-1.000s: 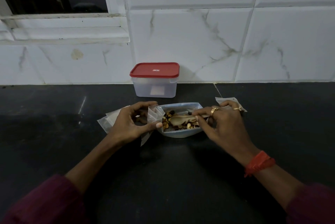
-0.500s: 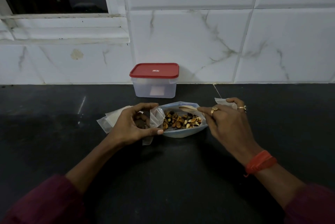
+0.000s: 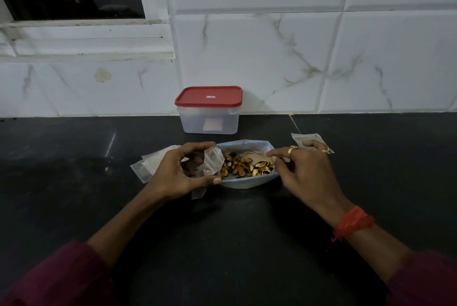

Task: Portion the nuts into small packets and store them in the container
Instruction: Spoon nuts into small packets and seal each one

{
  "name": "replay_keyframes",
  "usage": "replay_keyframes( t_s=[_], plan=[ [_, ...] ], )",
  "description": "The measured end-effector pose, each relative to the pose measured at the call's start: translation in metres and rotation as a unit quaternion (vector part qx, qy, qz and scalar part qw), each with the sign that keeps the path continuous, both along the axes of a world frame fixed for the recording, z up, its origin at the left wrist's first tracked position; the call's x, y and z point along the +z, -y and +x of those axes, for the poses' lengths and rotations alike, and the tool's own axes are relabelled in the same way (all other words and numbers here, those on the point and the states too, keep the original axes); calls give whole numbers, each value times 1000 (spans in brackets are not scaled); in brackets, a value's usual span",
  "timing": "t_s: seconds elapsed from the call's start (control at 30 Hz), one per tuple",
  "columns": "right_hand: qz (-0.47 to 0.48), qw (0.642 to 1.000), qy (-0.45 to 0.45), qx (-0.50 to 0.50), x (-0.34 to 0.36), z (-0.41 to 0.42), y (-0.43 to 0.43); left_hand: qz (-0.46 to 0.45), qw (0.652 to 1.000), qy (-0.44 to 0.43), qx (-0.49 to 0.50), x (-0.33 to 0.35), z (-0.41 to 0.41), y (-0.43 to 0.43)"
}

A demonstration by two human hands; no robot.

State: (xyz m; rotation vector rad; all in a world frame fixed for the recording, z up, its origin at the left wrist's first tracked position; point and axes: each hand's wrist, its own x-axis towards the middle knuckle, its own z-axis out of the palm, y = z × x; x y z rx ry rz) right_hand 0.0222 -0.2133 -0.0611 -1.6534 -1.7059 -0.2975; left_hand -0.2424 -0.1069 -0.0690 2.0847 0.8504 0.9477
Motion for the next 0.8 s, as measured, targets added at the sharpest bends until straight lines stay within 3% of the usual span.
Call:
replay_keyframes(
  t_s=[0.3, 0.8],
  plan=[
    [-128, 963, -235, 12, 0, -10, 4, 23, 1000, -11, 7, -1, 1, -1],
    [-178, 930, -322, 13, 7, -19, 8, 18, 1000, -14, 1, 0, 1, 0]
  ],
)
